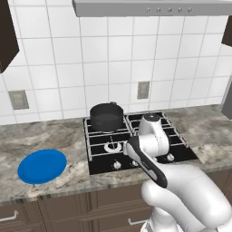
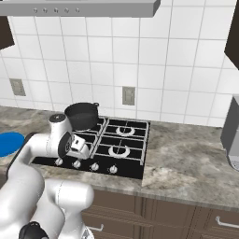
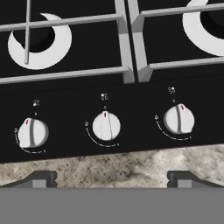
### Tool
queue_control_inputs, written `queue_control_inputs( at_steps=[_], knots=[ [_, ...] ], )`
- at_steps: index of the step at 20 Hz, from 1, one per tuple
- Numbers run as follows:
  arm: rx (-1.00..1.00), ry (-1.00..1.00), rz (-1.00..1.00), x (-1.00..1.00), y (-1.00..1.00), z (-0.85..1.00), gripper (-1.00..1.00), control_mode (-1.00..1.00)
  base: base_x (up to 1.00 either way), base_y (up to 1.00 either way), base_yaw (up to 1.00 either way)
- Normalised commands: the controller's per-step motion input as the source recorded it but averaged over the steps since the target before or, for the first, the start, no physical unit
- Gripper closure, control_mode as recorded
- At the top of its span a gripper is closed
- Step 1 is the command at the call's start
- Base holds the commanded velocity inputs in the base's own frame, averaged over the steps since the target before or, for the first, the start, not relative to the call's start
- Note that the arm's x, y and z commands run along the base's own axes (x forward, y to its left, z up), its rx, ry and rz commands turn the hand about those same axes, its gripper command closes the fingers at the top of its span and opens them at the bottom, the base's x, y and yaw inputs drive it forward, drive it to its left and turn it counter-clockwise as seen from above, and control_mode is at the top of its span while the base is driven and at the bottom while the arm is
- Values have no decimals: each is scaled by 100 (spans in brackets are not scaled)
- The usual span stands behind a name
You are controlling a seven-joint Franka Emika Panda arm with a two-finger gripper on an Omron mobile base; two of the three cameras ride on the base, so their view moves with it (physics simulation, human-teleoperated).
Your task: Retrieve the frozen meat and place it in the pot on a burner. Then turn the burner on.
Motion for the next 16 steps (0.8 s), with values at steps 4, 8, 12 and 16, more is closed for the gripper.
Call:
queue_control_inputs(
  at_steps=[4,8,12,16],
  knots=[
    [0,1,0,0,2,-16,-100,-100,0,0,0],
    [0,0,0,0,0,-14,-100,-100,0,0,0],
    [0,0,0,0,0,-14,-100,-100,0,0,0],
    [0,0,0,0,0,-22,-100,-100,0,0,0]
  ],
)
